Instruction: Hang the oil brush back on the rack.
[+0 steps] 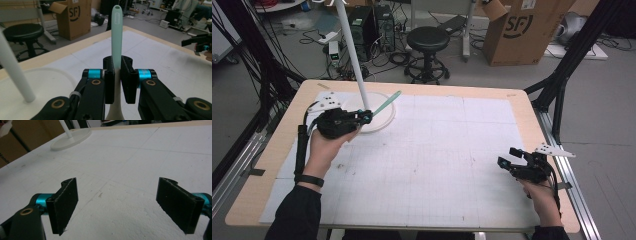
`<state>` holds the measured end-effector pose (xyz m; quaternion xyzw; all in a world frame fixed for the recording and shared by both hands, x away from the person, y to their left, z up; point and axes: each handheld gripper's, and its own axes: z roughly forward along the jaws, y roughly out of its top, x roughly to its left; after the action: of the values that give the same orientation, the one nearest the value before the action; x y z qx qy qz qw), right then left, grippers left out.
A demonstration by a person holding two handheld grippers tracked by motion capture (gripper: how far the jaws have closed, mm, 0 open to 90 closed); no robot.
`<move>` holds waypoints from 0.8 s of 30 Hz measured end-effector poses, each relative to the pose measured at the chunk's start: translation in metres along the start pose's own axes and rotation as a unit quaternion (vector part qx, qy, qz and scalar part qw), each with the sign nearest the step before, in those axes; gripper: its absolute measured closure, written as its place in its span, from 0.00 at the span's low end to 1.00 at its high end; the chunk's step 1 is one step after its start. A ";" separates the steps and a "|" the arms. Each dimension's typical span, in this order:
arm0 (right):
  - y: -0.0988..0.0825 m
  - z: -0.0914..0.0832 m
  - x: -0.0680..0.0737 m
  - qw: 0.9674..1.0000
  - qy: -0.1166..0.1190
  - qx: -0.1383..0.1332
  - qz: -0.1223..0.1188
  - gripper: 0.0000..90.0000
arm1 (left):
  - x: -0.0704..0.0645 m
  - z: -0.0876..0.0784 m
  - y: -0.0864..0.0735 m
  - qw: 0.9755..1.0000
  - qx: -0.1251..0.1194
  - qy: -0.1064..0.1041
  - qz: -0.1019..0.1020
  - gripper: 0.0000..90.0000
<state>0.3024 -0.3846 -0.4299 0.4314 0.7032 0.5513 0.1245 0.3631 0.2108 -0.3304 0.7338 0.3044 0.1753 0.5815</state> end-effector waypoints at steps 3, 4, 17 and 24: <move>0.000 0.001 0.001 1.000 0.000 0.000 0.002 0.19 | 0.002 -0.011 0.005 1.000 -0.004 0.014 0.001 0.91; 0.000 0.001 0.001 1.000 0.000 0.001 0.000 0.19 | 0.003 -0.014 0.007 1.000 -0.004 0.018 0.003 0.91; 0.000 0.003 0.000 1.000 0.000 0.004 -0.001 0.19 | 0.018 -0.055 0.046 0.998 -0.019 0.053 0.011 0.91; 0.000 0.003 0.000 1.000 0.001 0.004 -0.001 0.19 | 0.024 -0.077 0.072 0.997 -0.030 0.072 0.013 0.91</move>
<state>0.3041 -0.3826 -0.4310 0.4304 0.7061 0.5487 0.1229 0.3512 0.2742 -0.2436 0.7054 0.3303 0.2440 0.5777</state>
